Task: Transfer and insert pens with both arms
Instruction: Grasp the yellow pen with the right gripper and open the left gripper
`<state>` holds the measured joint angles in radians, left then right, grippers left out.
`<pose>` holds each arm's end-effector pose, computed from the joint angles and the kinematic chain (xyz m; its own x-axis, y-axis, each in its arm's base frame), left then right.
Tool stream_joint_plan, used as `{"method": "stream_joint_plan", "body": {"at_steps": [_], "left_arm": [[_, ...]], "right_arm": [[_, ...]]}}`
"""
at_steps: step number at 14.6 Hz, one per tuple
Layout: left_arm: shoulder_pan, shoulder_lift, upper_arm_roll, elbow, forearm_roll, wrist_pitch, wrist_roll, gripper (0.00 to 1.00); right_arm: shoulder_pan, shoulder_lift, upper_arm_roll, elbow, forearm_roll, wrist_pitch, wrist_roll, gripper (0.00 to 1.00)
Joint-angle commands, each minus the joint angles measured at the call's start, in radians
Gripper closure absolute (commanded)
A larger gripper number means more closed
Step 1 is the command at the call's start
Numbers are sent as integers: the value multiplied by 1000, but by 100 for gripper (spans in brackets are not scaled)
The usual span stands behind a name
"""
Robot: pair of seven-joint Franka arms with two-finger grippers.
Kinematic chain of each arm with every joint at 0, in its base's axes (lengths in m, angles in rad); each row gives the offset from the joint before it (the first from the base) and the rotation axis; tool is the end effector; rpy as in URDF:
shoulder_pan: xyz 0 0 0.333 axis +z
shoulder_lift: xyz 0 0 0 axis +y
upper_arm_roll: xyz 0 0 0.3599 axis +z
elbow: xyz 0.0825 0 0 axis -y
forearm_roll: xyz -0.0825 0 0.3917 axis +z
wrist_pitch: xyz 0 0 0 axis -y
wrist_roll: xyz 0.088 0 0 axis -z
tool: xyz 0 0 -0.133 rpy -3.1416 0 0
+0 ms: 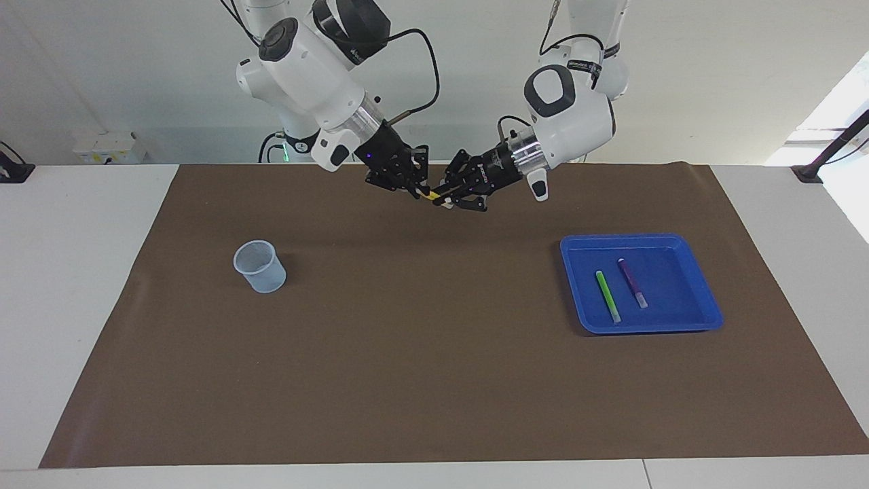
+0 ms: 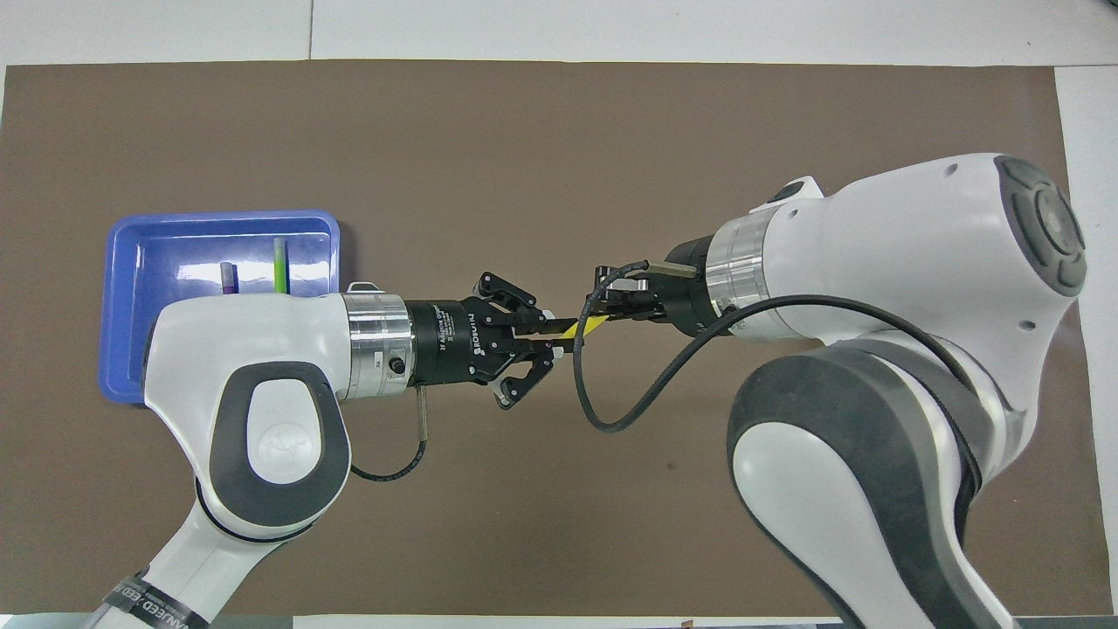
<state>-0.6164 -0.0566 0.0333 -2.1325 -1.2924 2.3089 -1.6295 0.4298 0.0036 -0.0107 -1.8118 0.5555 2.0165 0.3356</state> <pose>0.4592 -0.3477 0.4955 -0.2945 0.4756 -0.8289 0.9555 0.1622 -0.2464 0.5301 0.2835 0.5770 0.9944 -0.0983 -0.0393 -0.1042 -0.8427 -0.5282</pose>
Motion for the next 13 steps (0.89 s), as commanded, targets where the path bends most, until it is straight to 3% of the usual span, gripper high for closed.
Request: {"method": "stream_joint_plan", "body": {"at_steps": [1,2,3,4,8,11,13], "left_arm": [[-26,-26,10,-20,-35,43,13,100],[-31,-32,10,-20,-35,47,14,100],[-32,-37,10,-20,-35,64,14,47],[-33,-42,10,-20,-35,85,7,1],[-40,-46,10,-21,-31,102,2,0],[-39,-43,11,-20,-10,101,5,0],[-28,-42,11,-20,54,92,7,0]], "right_arm": [[-11,10,2,11,-8,-2,2,100],[-13,10,2,11,-6,-5,2,100],[-14,10,2,11,-6,-7,2,100],[-14,9,0,11,-6,-7,2,100],[-17,9,-8,23,-26,-70,-1,100],[-68,9,-8,112,-250,-267,-159,100],[-138,9,-12,138,-292,-347,-339,100]]}}
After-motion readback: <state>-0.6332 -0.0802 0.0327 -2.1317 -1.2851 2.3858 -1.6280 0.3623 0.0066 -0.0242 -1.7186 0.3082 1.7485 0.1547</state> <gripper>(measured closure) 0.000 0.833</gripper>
